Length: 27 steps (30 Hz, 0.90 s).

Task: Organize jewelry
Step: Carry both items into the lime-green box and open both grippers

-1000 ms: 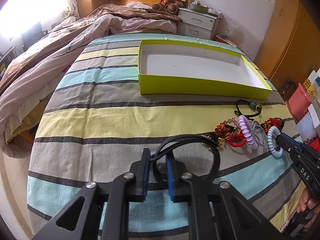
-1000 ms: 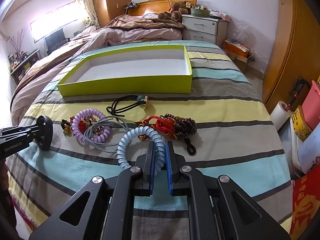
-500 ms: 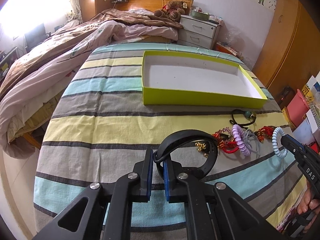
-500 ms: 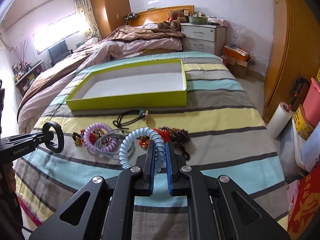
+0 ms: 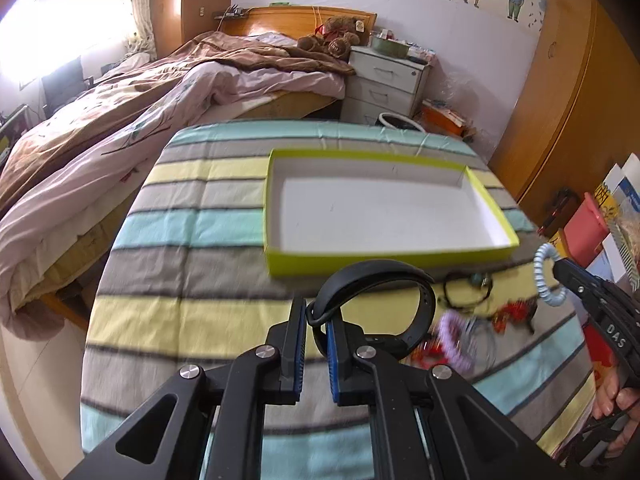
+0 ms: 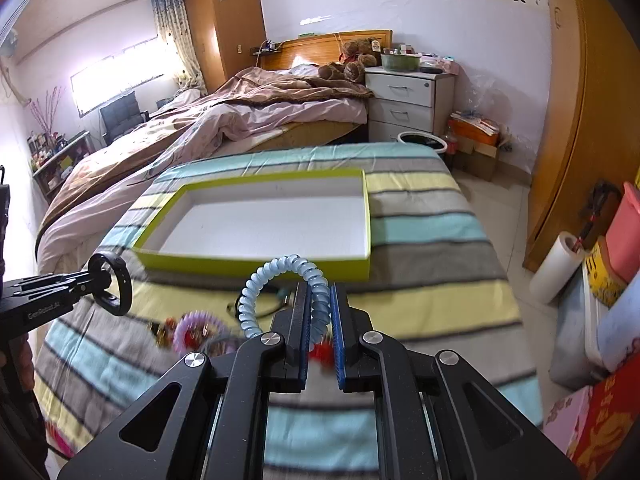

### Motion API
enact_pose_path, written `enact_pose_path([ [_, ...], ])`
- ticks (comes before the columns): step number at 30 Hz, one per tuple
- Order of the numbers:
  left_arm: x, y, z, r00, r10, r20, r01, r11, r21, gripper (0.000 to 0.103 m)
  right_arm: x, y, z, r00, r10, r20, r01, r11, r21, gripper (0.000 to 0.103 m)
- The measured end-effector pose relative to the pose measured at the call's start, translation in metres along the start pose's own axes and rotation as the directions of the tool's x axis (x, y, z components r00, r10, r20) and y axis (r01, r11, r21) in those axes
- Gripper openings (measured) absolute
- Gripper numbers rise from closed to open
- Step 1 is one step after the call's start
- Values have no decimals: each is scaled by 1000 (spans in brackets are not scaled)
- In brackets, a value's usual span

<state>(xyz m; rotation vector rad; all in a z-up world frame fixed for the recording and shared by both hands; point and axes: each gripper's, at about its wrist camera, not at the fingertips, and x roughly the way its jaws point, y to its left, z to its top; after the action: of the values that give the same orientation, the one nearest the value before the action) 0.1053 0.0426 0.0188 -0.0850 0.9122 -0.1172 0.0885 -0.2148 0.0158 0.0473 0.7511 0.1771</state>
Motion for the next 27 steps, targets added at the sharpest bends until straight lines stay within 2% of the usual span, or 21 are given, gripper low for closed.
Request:
enact_pose_path([
  [6, 18, -5, 38, 1000, -28, 11, 27, 1000, 12, 9, 30, -7, 35, 1000, -3, -20, 3, 1000, -13, 10],
  [9, 34, -6, 54, 1000, -3, 9, 3, 1000, 27, 9, 48, -11, 49, 999, 1, -41, -1, 1000, -13, 10],
  [11, 44, -6, 63, 1000, -12, -2, 12, 1000, 27, 9, 62, -13, 57, 998, -1, -59, 0, 1000, -18, 10],
  [21, 92, -2, 92, 999, -13, -50, 14, 1000, 19, 9, 117, -19, 81, 991, -27, -132, 22, 999, -38, 10],
  [27, 117, 2, 96, 996, -15, -91, 16, 1000, 16, 9, 139, -23, 86, 984, -33, -174, 26, 999, -44, 10],
])
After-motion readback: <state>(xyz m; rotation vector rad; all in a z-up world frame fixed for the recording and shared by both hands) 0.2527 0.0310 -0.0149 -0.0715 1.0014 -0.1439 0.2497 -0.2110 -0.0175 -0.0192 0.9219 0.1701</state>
